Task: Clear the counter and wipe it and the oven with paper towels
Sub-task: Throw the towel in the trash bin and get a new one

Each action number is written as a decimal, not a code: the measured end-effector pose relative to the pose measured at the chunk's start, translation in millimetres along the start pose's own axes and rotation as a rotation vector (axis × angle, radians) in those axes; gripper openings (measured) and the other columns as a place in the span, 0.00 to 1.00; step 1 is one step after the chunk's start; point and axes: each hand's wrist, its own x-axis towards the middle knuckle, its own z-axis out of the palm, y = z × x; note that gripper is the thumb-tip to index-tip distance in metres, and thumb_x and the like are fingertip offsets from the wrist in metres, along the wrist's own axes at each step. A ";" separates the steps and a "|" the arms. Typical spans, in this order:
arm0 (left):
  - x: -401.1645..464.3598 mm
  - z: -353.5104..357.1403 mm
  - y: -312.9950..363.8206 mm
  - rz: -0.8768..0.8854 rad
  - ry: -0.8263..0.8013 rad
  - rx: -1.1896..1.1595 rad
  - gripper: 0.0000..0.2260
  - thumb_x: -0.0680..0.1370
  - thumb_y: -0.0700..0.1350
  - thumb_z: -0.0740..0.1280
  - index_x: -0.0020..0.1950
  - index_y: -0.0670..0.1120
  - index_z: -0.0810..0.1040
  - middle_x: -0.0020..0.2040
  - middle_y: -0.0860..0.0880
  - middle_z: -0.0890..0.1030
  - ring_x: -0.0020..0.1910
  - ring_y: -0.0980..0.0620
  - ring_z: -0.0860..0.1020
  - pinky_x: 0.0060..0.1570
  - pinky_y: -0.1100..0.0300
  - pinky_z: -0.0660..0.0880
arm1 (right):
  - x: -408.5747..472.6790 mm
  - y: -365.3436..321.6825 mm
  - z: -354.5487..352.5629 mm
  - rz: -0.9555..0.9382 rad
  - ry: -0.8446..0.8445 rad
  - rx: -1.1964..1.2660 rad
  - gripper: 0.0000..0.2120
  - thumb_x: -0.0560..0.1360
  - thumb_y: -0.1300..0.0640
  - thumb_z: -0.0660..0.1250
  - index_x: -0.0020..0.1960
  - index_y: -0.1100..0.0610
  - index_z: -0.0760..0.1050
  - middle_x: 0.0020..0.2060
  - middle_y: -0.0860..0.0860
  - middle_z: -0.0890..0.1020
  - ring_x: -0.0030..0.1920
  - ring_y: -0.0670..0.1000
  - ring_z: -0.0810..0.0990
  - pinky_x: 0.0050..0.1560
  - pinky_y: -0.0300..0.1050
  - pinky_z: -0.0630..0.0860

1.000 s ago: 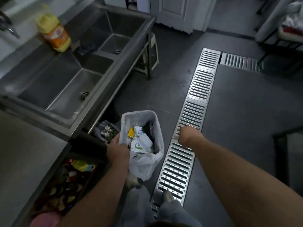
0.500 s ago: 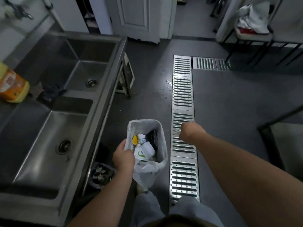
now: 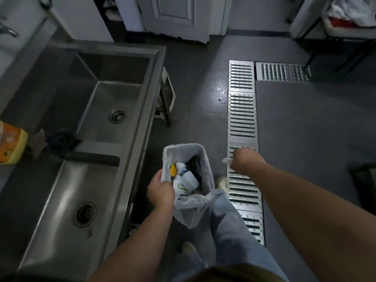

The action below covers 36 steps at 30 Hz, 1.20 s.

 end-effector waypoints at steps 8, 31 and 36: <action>99.5 98.5 67.3 -0.047 0.109 0.039 0.16 0.76 0.38 0.63 0.52 0.56 0.84 0.45 0.56 0.84 0.46 0.52 0.83 0.42 0.60 0.77 | 149.5 -4.2 -67.2 -0.098 -0.040 0.053 0.24 0.76 0.36 0.62 0.53 0.56 0.78 0.50 0.57 0.81 0.52 0.59 0.80 0.46 0.46 0.72; 444.6 288.4 2.1 -0.174 0.204 -0.102 0.20 0.78 0.33 0.63 0.63 0.52 0.81 0.52 0.53 0.83 0.52 0.50 0.82 0.57 0.49 0.80 | 466.6 -46.1 42.1 -0.020 0.077 0.248 0.08 0.73 0.53 0.63 0.49 0.54 0.77 0.48 0.55 0.78 0.42 0.57 0.75 0.41 0.43 0.66; 515.9 316.7 -55.0 -0.220 0.287 -0.283 0.16 0.80 0.36 0.63 0.63 0.50 0.81 0.55 0.48 0.82 0.52 0.47 0.81 0.52 0.53 0.79 | 518.5 -41.5 105.2 -0.085 0.153 0.262 0.10 0.74 0.51 0.64 0.53 0.53 0.77 0.50 0.53 0.77 0.48 0.57 0.79 0.41 0.43 0.66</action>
